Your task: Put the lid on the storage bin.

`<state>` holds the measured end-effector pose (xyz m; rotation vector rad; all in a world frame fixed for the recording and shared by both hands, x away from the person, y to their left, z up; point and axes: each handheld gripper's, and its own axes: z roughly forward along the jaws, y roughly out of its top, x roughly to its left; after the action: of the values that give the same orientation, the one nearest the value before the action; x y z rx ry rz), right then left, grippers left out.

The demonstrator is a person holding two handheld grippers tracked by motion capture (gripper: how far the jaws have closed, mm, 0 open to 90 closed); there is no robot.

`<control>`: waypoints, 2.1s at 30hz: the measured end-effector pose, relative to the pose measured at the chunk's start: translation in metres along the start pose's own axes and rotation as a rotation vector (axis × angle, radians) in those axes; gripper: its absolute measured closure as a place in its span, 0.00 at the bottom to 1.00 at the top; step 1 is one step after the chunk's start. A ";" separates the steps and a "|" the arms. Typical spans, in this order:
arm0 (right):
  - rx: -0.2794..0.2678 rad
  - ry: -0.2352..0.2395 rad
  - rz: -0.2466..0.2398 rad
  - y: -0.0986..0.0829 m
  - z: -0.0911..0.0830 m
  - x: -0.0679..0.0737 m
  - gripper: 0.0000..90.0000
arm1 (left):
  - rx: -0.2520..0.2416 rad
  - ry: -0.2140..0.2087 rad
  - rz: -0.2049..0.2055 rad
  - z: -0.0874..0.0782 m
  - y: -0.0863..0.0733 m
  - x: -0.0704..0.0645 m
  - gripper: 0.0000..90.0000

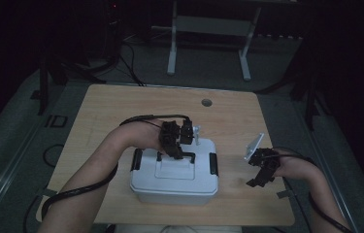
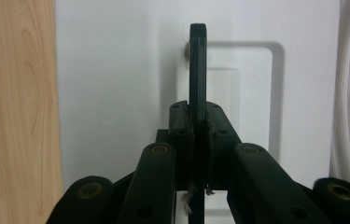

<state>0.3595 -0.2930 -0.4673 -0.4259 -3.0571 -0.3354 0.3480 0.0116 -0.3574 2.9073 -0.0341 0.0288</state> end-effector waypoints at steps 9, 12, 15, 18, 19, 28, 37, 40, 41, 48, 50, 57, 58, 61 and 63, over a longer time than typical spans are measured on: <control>0.005 0.003 -0.001 0.000 0.002 0.000 0.17 | -0.045 0.010 -0.015 0.000 -0.010 0.008 0.91; -0.004 0.001 0.004 0.000 -0.001 0.000 0.17 | -0.043 0.054 -0.025 -0.001 -0.013 0.010 0.77; -0.005 -0.005 0.007 -0.001 -0.002 -0.001 0.17 | -0.065 0.084 -0.058 -0.003 -0.020 0.014 0.59; -0.010 -0.006 0.010 -0.001 -0.003 -0.001 0.17 | -0.094 0.094 -0.089 -0.005 -0.025 0.015 0.37; -0.009 -0.008 0.010 -0.001 -0.004 -0.001 0.17 | -0.107 0.081 -0.114 -0.007 -0.029 0.017 0.34; -0.020 -0.022 0.018 0.002 -0.005 -0.002 0.17 | -0.140 0.060 -0.158 -0.009 -0.037 0.017 0.13; -0.032 -0.052 0.038 -0.001 -0.004 -0.006 0.17 | -0.211 0.112 -0.170 -0.010 -0.056 0.015 0.03; -0.038 -0.061 0.044 -0.001 -0.005 -0.007 0.17 | -0.227 0.129 -0.176 -0.010 -0.062 0.014 0.03; -0.047 -0.065 0.048 -0.001 -0.005 -0.007 0.17 | -0.239 0.144 -0.178 -0.011 -0.065 0.014 0.03; -0.067 -0.089 0.051 0.001 -0.004 -0.007 0.17 | -0.284 0.185 -0.211 -0.017 -0.077 0.013 0.03; -0.075 -0.093 0.056 0.001 -0.005 -0.008 0.17 | -0.286 0.198 -0.214 -0.018 -0.080 0.013 0.03; -0.093 -0.114 0.066 -0.001 -0.006 -0.008 0.17 | -0.313 0.209 -0.270 -0.018 -0.104 0.011 0.03; -0.100 -0.118 0.072 -0.001 -0.006 -0.008 0.17 | -0.324 0.208 -0.279 -0.018 -0.109 0.011 0.03; -0.115 -0.123 0.086 -0.003 -0.006 -0.009 0.17 | -0.331 0.216 -0.304 -0.018 -0.122 0.010 0.03; -0.118 -0.122 0.087 -0.004 -0.005 -0.010 0.17 | -0.336 0.220 -0.323 -0.018 -0.130 0.008 0.03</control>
<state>0.3677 -0.3001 -0.4633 -0.6054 -3.1343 -0.5057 0.3591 0.1421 -0.3703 2.5241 0.4246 0.2600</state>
